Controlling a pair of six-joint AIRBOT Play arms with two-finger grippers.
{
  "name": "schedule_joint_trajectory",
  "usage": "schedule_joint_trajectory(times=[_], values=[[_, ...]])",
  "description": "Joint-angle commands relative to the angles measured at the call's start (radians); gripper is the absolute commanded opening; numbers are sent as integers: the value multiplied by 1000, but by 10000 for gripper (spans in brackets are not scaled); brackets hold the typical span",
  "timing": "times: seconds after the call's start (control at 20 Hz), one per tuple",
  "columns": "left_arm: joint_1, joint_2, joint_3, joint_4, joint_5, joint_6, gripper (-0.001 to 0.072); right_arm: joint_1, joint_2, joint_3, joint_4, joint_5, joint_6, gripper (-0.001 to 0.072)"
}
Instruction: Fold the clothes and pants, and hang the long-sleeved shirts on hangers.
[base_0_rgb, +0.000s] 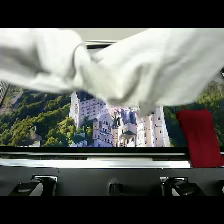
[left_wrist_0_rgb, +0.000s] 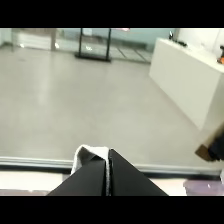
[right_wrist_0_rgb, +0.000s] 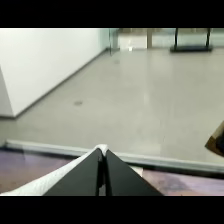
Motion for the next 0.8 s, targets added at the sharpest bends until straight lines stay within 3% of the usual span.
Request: schedule_joint_trajectory(times=[0.0, 0.15, 0.3, 0.55, 0.75], values=[[5, 48, 10, 103, -26, -94, 18, 0, -5, 16, -64, 70, 79, 30], [5, -45, 0, 103, -111, -105, 18, 0, -140, 16, -150, 63, 225, 30], [5, -211, -43, 106, -192, -103, 18, 0, -385, 16, -129, 11, 326, 31], [2, -580, -158, 105, -203, -103, 18, 2, -879, 16, 111, -14, 368, 31], [2, -840, -185, 103, -203, -150, 20, 10, -1144, 16, 347, -18, 388, 32]])
